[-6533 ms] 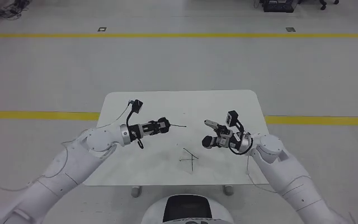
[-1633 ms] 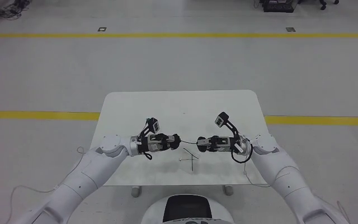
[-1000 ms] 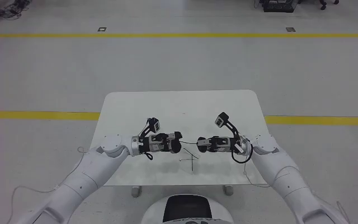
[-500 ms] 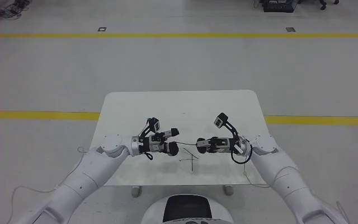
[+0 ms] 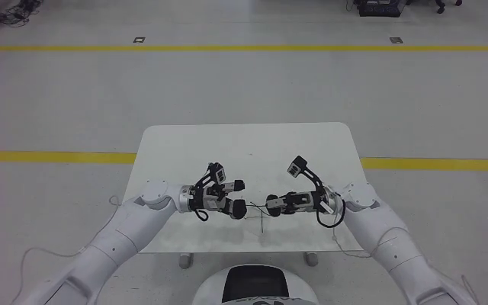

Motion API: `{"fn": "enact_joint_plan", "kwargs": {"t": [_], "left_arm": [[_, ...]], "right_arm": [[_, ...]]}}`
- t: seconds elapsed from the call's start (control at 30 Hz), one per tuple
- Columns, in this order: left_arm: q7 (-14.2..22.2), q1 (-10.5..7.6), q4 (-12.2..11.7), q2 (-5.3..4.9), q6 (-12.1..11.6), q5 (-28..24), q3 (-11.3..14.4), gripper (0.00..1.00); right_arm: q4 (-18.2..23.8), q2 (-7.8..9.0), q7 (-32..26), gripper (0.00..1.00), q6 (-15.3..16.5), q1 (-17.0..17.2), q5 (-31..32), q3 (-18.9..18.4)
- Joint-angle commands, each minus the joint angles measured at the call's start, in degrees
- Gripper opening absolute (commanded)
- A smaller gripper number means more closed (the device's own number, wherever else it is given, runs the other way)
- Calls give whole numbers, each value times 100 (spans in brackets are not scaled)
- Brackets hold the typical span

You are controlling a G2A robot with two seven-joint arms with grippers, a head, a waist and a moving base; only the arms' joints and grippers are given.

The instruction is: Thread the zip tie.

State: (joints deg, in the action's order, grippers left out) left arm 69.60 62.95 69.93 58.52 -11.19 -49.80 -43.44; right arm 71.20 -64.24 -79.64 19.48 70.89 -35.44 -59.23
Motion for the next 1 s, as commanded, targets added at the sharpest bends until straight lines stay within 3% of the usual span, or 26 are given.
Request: {"fn": "enact_joint_plan", "kwargs": {"t": [0.0, 0.17, 0.43, 0.53, 0.97], "left_arm": [[0, 2, 1, -1, 1, -2, -2, 100], [0, 2, 1, -1, 1, -2, -2, 100], [-677, 102, 255, -10, -5, 471, -13, 100], [-913, 160, 320, -12, -124, 502, -72, 100], [-1000, 246, 439, -10, -114, 565, -94, 100]], "right_arm": [[-8, 3, 0, 0, 0, -6, 18, -9], [-8, 3, 0, 0, 0, -6, 18, -9], [136, -12, 342, 0, -29, 77, 118, 69], [125, -18, 376, 0, -2, 67, 126, 85], [288, -5, 687, 0, -62, 170, 230, 63]]}}
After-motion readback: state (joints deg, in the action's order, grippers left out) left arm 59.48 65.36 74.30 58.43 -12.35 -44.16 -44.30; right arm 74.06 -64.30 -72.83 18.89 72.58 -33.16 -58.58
